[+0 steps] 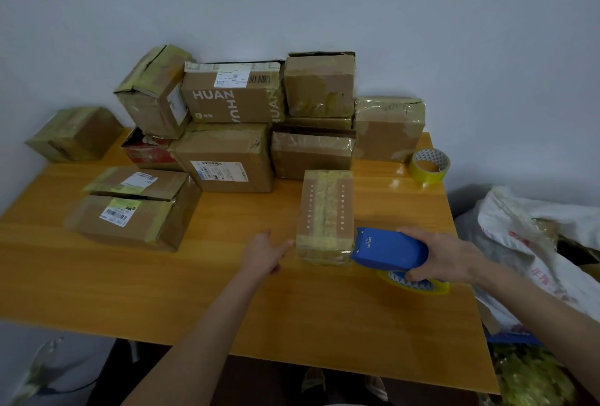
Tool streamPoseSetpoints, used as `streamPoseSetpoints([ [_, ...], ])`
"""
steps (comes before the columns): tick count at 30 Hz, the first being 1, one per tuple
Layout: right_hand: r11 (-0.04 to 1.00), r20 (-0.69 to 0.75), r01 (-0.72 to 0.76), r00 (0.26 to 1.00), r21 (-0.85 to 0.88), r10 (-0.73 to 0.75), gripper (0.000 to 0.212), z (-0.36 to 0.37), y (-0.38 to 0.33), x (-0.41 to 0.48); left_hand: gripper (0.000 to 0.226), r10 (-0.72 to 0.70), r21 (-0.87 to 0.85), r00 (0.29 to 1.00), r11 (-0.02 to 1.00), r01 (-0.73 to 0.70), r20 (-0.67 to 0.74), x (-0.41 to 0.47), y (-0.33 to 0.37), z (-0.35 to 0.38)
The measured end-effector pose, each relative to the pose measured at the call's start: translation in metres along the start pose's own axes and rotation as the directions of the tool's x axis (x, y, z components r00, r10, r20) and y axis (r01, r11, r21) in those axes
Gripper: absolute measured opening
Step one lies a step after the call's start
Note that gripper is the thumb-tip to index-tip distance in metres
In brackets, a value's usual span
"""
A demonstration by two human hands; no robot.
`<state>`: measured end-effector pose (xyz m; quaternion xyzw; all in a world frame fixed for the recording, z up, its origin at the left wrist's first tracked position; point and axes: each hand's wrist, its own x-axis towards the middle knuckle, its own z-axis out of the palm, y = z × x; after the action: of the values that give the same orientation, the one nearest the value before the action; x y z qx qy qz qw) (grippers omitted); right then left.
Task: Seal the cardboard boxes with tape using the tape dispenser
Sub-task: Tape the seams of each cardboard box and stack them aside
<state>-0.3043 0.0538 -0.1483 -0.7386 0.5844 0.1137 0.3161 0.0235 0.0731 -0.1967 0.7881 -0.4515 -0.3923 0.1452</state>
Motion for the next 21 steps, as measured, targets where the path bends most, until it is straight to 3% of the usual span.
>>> streamPoseSetpoints([
  [2,1.0,-0.003,0.0,1.0,0.013,0.0,0.09,0.002,0.0,0.0,0.057,0.111,0.207,0.984,0.975,-0.081,-0.14,-0.005,-0.002,-0.002],
  [3,1.0,-0.008,0.006,1.0,0.015,-0.006,0.09,0.002,0.0,0.0,0.048,0.26,0.265,0.94,0.943,-0.199,-0.223,-0.011,-0.003,0.001],
  [4,1.0,-0.02,0.013,1.0,0.015,-0.013,0.09,0.002,0.0,0.001,0.04,0.456,0.32,0.847,0.874,-0.366,-0.274,-0.017,-0.004,0.007],
  [6,1.0,-0.024,0.021,1.0,0.014,-0.02,0.089,0.001,0.0,0.001,0.04,0.736,0.452,0.654,0.65,-0.611,-0.175,-0.035,0.003,0.021],
  [7,1.0,-0.019,0.026,0.999,0.012,-0.026,0.088,0.001,0.001,0.001,0.046,0.77,0.489,0.637,0.566,-0.664,-0.026,-0.045,0.009,0.029],
  [10,0.999,-0.025,0.051,0.998,-0.016,-0.052,0.087,-0.001,0.0,0.0,0.061,0.62,0.604,0.732,0.478,-0.638,0.282,-0.05,0.01,0.043],
  [14,0.997,-0.025,0.069,0.997,-0.033,-0.07,0.085,-0.002,0.003,0.001,0.066,0.583,0.66,0.75,0.435,-0.613,0.313,-0.046,0.007,0.043],
  [21,0.993,-0.004,0.076,0.997,0.094,-0.076,0.092,-0.007,0.017,-0.007,0.069,0.558,0.681,0.761,0.417,-0.602,0.331,-0.044,0.008,0.042],
])
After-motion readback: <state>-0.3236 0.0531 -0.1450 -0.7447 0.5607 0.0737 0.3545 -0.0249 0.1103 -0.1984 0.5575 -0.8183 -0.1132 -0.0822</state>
